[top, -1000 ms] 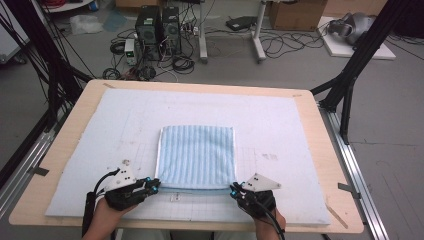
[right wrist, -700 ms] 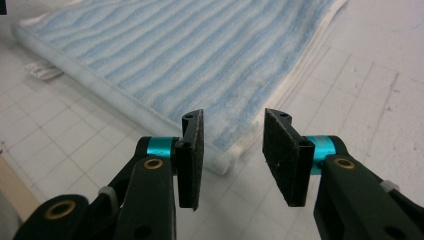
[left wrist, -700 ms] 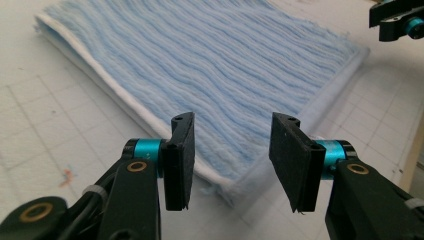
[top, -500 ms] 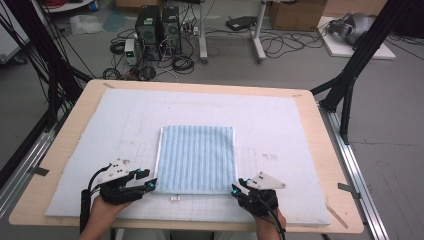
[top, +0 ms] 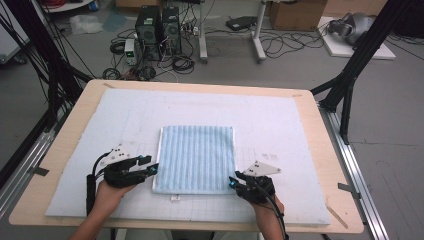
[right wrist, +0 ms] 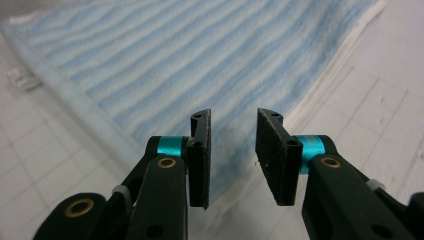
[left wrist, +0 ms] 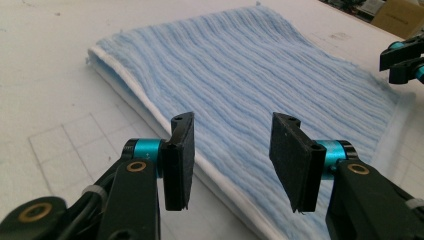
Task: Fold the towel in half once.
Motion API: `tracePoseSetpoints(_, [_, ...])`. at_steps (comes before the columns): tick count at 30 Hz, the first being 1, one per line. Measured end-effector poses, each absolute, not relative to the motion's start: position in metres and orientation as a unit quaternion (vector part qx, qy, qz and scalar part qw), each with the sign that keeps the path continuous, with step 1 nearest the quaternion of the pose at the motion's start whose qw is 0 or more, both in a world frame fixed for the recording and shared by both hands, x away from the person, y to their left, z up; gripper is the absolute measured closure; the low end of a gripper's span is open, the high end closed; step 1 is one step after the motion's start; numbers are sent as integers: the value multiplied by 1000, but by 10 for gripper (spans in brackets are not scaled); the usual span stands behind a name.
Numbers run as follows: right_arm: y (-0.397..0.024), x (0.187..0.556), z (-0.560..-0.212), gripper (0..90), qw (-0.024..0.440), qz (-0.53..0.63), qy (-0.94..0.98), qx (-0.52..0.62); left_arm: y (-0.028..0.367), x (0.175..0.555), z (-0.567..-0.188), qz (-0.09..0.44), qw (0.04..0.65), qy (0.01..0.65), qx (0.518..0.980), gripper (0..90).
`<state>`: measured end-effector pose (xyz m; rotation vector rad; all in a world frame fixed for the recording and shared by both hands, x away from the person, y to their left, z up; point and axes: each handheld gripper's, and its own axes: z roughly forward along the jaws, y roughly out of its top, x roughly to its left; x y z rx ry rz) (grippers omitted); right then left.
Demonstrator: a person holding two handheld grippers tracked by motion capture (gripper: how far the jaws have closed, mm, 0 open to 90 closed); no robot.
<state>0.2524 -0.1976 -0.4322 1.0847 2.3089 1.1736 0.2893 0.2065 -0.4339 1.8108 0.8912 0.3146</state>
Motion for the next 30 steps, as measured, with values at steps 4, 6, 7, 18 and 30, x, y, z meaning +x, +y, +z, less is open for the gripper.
tracePoseSetpoints(4, [-199, 270, -429, 650, 173, 423, 805, 379, 204, 308, -434, 117, 531, 371, 753, 531])
tracePoseSetpoints(6, [-198, 280, -428, 641, 176, 424, 804, 378, 203, 320, -435, 111, 539, 369, 749, 530])
tracePoseSetpoints(7, [-198, 286, -428, 631, 176, 425, 803, 379, 202, 326, -435, 114, 539, 367, 749, 530])
tracePoseSetpoints(18, [-187, 366, -430, 768, 169, 428, 802, 380, 182, 394, -437, 120, 525, 380, 752, 722])
tracePoseSetpoints(30, [-185, 410, -448, 745, 166, 384, 807, 417, 176, 427, -452, 152, 433, 442, 771, 733])
